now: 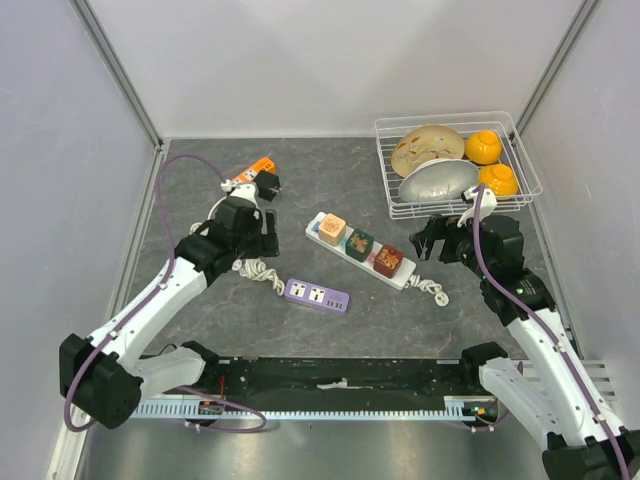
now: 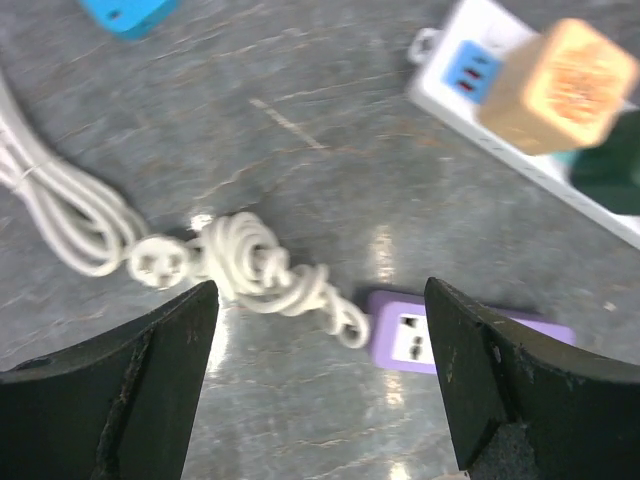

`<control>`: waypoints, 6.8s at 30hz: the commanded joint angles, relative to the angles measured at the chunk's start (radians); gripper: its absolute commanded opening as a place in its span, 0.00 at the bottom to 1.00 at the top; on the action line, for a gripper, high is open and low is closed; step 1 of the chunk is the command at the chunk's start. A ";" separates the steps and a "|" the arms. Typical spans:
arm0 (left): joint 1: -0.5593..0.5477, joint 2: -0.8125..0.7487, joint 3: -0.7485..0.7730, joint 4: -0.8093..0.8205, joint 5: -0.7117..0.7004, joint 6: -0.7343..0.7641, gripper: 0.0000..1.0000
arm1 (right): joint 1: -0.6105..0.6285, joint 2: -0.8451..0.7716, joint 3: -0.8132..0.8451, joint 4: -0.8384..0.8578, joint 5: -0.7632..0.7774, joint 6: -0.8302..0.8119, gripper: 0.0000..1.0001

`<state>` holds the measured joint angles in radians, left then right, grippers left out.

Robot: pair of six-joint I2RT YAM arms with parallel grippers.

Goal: Insert the plug

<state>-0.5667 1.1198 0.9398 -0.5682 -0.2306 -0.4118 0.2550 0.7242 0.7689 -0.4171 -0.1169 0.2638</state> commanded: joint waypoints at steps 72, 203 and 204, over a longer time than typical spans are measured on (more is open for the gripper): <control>0.415 0.687 0.367 0.064 0.209 0.162 0.12 | 0.000 0.064 -0.168 0.232 -0.219 0.018 0.98; 0.120 -0.084 -0.262 0.767 0.976 -0.313 0.02 | 0.326 0.304 -0.211 0.975 -0.396 0.415 0.98; 0.128 -0.097 -0.236 0.704 0.944 -0.244 0.02 | 0.326 0.291 -0.198 0.859 -0.382 0.366 0.98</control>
<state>-0.4770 1.1004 0.6590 0.3485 0.7906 -0.8150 0.5789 1.0985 0.4633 0.7677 -0.5426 0.9066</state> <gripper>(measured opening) 0.140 0.973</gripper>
